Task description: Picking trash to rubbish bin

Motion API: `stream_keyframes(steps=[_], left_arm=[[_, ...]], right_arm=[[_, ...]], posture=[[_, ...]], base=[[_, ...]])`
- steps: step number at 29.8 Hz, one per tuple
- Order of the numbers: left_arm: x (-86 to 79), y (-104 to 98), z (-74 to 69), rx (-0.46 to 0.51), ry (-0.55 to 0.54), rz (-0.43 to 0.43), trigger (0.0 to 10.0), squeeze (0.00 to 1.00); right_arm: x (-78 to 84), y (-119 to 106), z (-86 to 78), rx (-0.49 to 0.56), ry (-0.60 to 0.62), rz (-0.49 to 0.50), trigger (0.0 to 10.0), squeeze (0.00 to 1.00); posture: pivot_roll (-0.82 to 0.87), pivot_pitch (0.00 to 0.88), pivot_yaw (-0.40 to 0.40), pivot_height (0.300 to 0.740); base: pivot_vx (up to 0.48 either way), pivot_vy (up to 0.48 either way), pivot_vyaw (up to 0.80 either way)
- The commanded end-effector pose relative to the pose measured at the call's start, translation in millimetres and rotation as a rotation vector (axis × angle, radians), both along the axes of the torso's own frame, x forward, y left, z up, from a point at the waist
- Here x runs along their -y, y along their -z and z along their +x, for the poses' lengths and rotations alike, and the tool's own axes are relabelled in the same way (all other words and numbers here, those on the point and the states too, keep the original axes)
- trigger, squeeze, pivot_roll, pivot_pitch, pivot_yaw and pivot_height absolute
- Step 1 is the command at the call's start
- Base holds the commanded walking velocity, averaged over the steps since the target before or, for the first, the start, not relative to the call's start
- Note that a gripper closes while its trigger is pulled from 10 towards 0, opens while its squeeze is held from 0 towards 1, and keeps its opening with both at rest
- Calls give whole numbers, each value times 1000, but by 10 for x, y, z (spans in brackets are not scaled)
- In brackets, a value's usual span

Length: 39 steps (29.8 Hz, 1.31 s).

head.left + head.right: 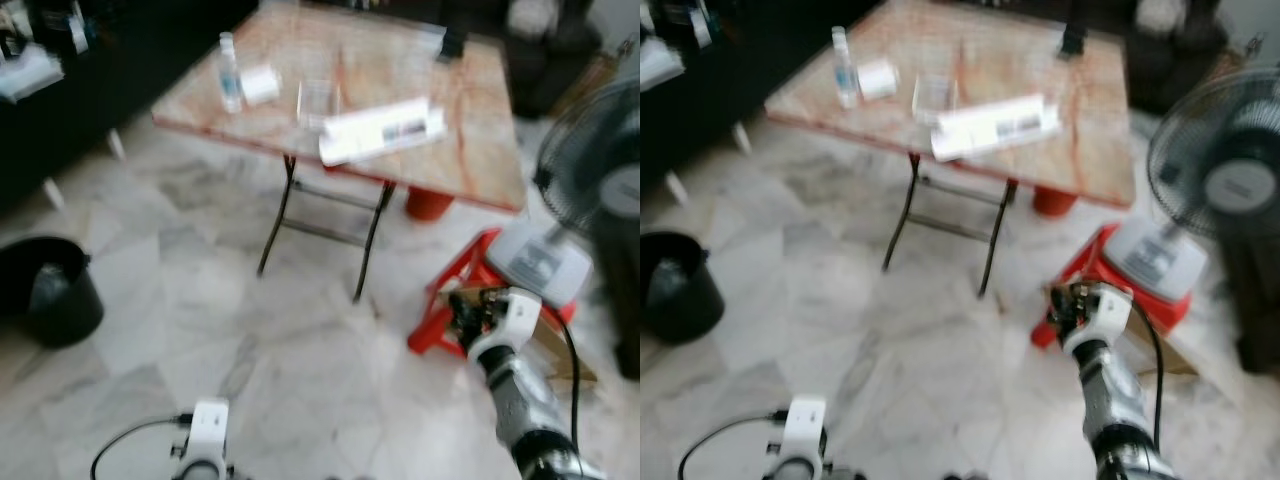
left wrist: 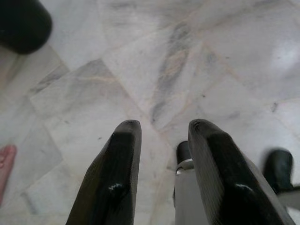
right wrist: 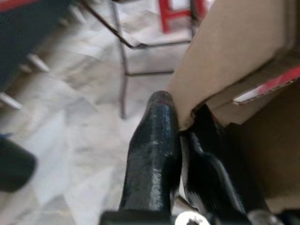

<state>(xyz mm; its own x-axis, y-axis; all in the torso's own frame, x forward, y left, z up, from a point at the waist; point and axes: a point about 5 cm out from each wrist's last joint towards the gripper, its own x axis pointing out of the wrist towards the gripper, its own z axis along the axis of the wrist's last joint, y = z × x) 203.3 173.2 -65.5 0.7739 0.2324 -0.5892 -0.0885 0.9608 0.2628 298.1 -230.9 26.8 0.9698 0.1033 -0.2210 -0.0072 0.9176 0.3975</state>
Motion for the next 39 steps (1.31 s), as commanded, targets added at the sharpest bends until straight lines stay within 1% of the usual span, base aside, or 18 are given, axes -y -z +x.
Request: stream_keyframes(steps=[1,4,5,6,7,10,11,13,16,17,18,19,22,25,27,28,31,39], left_arm=[[57,46,-59,-32,-3,-13,10000,0],[58,55,-72,-41,-3,-14,10000,0],[60,67,-87,-52,2,-14,10000,0],[62,75,-97,-60,4,-14,10000,0],[62,75,-97,-60,4,-14,10000,0],[54,106,-141,-91,-1,-18,10000,0],[54,106,-141,-91,-1,-18,10000,0],[54,128,-174,-111,2,-19,10000,0],[54,131,-180,-114,2,-19,10000,0],[44,150,-213,-130,-6,-19,10000,0],[44,150,-213,-130,-6,-19,10000,0],[36,181,-271,-157,-11,-21,10000,0],[45,200,-305,-173,-8,-26,10000,0],[61,219,-332,-195,7,-24,10000,0],[67,222,-337,-199,9,-23,10000,0],[72,223,-337,-198,5,-28,10000,0],[85,222,-335,-196,4,-32,10000,0],[104,225,-336,-200,7,-39,10000,0]], right_arm=[[134,141,-140,-96,47,-35,10000,0],[181,267,-259,-175,83,-52,10000,0],[206,376,-366,-254,98,-86,10000,0],[220,441,-436,-299,110,-102,10000,0],[220,441,-436,-299,110,-102,10000,0],[252,655,-695,-451,148,-139,10000,0],[252,655,-695,-451,148,-139,10000,0],[277,744,-827,-522,166,-175,10000,0],[281,759,-848,-535,170,-184,10000,0],[270,803,-909,-563,181,-188,10000,0],[270,803,-909,-563,181,-188,10000,0],[240,863,-990,-599,191,-191,10000,0],[228,875,-1000,-609,202,-203,10000,0],[254,869,-996,-622,220,-238,10000,0],[252,864,-989,-616,220,-229,10000,0],[257,864,-990,-621,211,-246,10000,0],[265,860,-988,-618,220,-239,10000,0],[257,858,-982,-618,197,-261,10000,0]], posture=[[30,142,-155,728],[28,144,-154,728],[28,144,-154,728],[28,144,-154,728],[28,144,-154,728],[28,141,-158,728],[28,141,-158,728],[35,141,-158,728],[35,141,-158,728],[43,140,-162,728],[43,140,-162,728],[40,140,-159,728],[39,138,-158,728],[35,130,-157,728],[35,127,-159,728],[35,127,-159,728],[37,120,-161,728],[40,103,-161,728]], base=[[0,0,0],[0,0,0],[0,0,0],[0,0,0],[0,0,0],[0,0,0],[0,0,0],[0,0,0],[0,0,0],[0,0,800],[0,0,800],[0,0,800],[0,0,800],[0,0,800],[0,0,800],[0,0,800],[0,0,800],[0,0,800]])
